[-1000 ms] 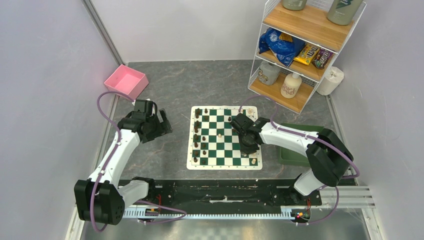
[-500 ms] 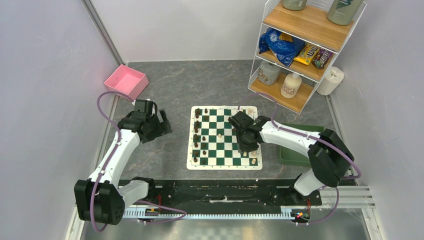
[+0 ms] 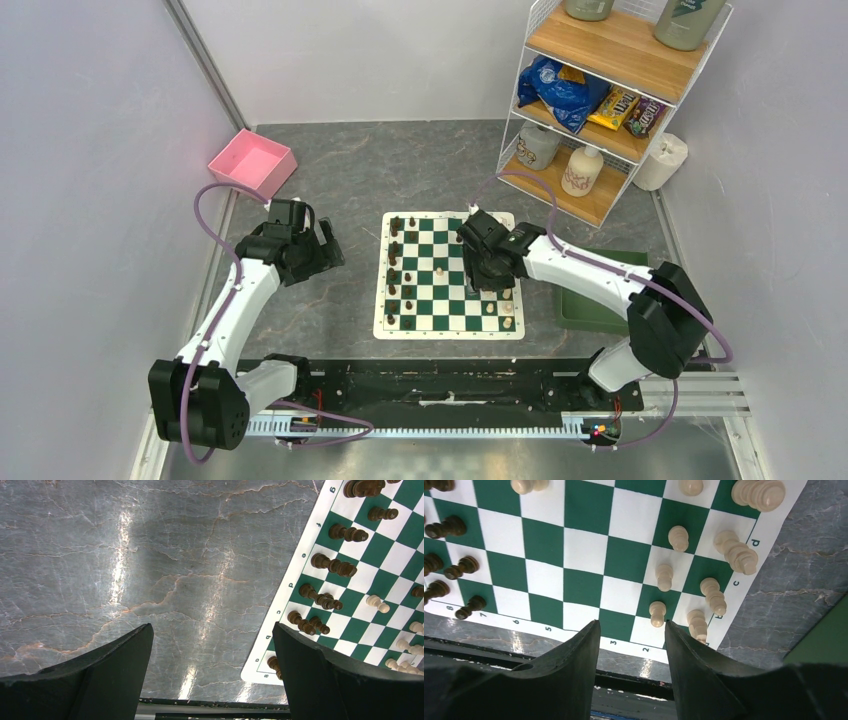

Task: Set up the chess pieces on the board

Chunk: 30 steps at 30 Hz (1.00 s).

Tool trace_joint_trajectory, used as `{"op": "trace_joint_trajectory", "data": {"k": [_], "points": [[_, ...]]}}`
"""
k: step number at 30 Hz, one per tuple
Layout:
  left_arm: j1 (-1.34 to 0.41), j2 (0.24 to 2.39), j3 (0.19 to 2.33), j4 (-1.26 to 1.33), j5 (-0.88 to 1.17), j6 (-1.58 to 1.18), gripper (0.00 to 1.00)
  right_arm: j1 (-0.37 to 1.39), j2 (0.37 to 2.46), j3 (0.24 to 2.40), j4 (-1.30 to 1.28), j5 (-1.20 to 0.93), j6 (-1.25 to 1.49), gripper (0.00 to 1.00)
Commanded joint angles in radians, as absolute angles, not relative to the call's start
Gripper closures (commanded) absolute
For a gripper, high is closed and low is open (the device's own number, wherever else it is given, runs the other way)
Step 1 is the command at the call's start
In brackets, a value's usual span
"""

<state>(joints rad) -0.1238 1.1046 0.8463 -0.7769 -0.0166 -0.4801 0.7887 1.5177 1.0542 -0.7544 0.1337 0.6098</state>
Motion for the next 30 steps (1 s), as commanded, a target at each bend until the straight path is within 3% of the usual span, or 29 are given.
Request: {"op": "trace_joint_trajectory", "data": {"k": [1,19,22,30], "points": [[-0.12,1.101,0.884,-0.775,-0.01,-0.462,0.04,0.785,1.519,1.133,-0.754,0.153,0.589,0.41],[-0.12,1.104,0.884,-0.775,-0.011,-0.463,0.04,0.785,1.693,1.335,-0.742,0.164,0.587,0.22],[-0.12,1.104,0.884,-0.775,-0.012,-0.463,0.04,0.782,1.715,1.37,-0.742,0.21,0.579,0.25],[-0.12,1.107,0.884,-0.775,-0.012,-0.462,0.04,0.695,1.804,1.401,-0.737,0.14,0.57,0.44]]}}
